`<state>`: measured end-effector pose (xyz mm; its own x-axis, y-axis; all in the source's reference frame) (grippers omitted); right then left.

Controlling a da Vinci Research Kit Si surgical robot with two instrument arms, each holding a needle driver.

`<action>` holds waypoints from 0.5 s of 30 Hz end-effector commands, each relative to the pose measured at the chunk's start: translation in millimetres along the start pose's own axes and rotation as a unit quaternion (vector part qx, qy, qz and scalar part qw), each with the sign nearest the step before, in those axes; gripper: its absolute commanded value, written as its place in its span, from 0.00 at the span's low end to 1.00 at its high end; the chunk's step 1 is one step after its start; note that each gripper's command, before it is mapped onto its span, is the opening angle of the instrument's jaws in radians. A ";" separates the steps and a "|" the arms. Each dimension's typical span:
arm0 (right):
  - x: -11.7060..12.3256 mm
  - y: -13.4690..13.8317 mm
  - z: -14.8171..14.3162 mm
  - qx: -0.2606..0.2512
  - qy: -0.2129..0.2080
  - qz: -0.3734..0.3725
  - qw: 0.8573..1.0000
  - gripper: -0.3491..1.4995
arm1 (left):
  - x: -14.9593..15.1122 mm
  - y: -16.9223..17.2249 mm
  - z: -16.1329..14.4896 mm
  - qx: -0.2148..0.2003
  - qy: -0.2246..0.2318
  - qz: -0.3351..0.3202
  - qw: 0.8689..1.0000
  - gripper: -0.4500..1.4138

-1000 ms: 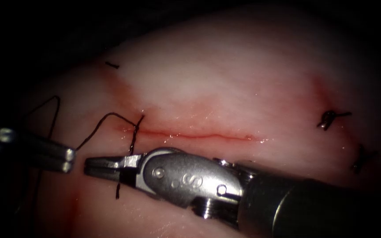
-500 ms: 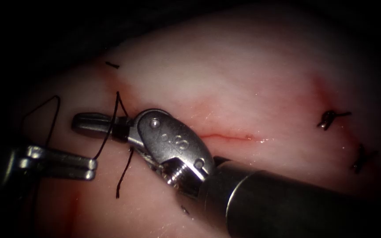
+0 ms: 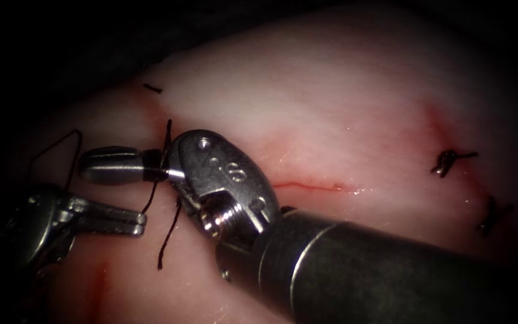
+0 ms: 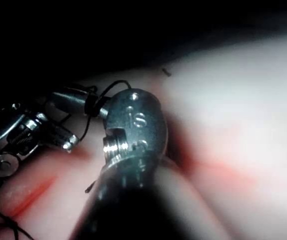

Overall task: Wound Closure
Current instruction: Wrap the suture once clockwise around the right hand, then grab the suture tail end with the right hand.

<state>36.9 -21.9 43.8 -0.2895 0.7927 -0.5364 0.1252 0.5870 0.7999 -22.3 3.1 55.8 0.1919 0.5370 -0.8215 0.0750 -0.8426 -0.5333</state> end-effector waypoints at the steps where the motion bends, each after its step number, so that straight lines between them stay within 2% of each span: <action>1: 1.0 0.3 1.5 0.013 0.002 0.002 1.000 0.00 | -0.1 -1.1 0.2 -0.002 0.000 0.001 1.000 0.00; 9: 2.1 0.1 1.5 0.060 -0.006 0.015 0.998 0.00 | -1.4 -2.8 -1.2 0.005 0.016 -0.015 1.000 0.00; 12: 2.1 0.5 1.3 0.085 -0.038 0.018 0.996 0.00 | -1.4 -3.5 -1.5 -0.001 0.022 -0.018 1.000 0.00; 15: 2.0 0.8 1.1 0.115 -0.093 -0.007 0.989 0.00 | -1.4 -4.0 -1.6 -0.010 0.027 -0.021 0.999 0.00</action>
<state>36.5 -20.8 42.8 -0.1109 0.7899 -0.6031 0.3433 0.6000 0.7226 -20.8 4.9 59.1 0.2398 0.5745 -0.7826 0.1061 -0.8168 -0.5671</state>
